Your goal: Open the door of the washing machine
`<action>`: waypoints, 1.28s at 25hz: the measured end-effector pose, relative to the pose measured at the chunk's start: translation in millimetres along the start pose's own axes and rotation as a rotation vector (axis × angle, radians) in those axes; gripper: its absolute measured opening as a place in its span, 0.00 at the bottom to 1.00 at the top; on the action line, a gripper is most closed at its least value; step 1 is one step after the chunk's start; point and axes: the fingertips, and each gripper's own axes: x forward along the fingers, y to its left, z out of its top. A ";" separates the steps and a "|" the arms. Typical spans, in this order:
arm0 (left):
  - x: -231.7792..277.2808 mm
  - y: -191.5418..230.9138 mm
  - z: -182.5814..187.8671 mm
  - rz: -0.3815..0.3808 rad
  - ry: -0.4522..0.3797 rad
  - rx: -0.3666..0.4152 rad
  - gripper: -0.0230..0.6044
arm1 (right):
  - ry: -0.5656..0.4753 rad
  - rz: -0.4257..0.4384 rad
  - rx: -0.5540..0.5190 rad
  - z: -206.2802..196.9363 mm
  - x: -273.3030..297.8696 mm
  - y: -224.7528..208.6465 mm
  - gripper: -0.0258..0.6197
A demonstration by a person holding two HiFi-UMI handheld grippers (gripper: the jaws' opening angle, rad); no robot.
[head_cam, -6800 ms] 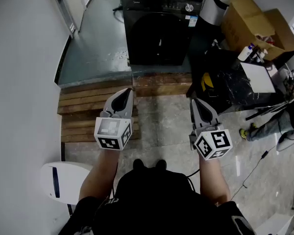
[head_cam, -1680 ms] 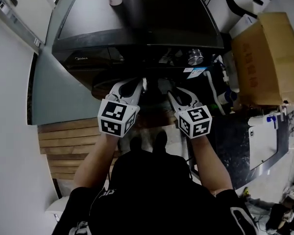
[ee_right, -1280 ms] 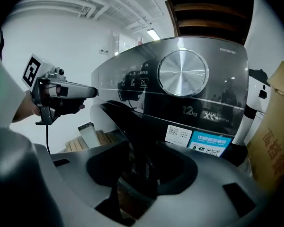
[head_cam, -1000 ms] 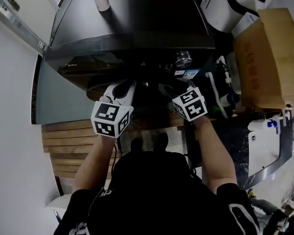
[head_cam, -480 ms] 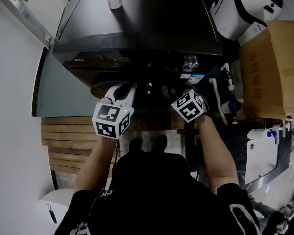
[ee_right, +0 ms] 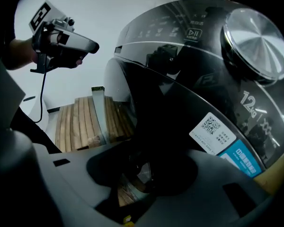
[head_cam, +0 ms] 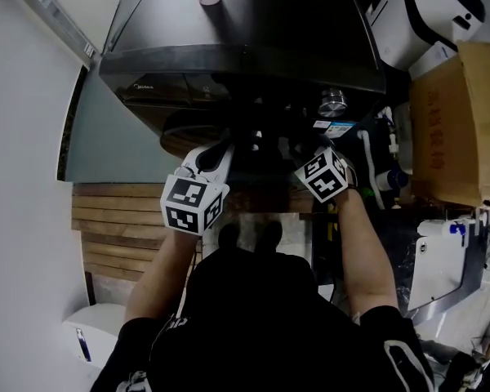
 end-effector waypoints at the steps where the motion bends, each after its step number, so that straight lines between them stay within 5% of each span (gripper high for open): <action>1: -1.4 -1.1 -2.0 -0.003 0.001 -0.001 0.05 | -0.007 0.002 0.018 -0.1 0.3 -0.4 0.30; 6: -11.0 -4.6 -6.2 -0.014 -0.001 0.002 0.05 | -0.019 0.013 0.084 -1.6 -1.5 -0.4 0.28; 27: -59.4 47.7 -21.1 -0.075 -0.011 -0.010 0.05 | 0.033 -0.226 0.173 2.2 -10.3 1.9 0.28; 32: -59.9 47.6 -28.9 -0.115 0.001 -0.014 0.05 | 0.084 -0.177 0.113 -1.0 -8.4 2.3 0.27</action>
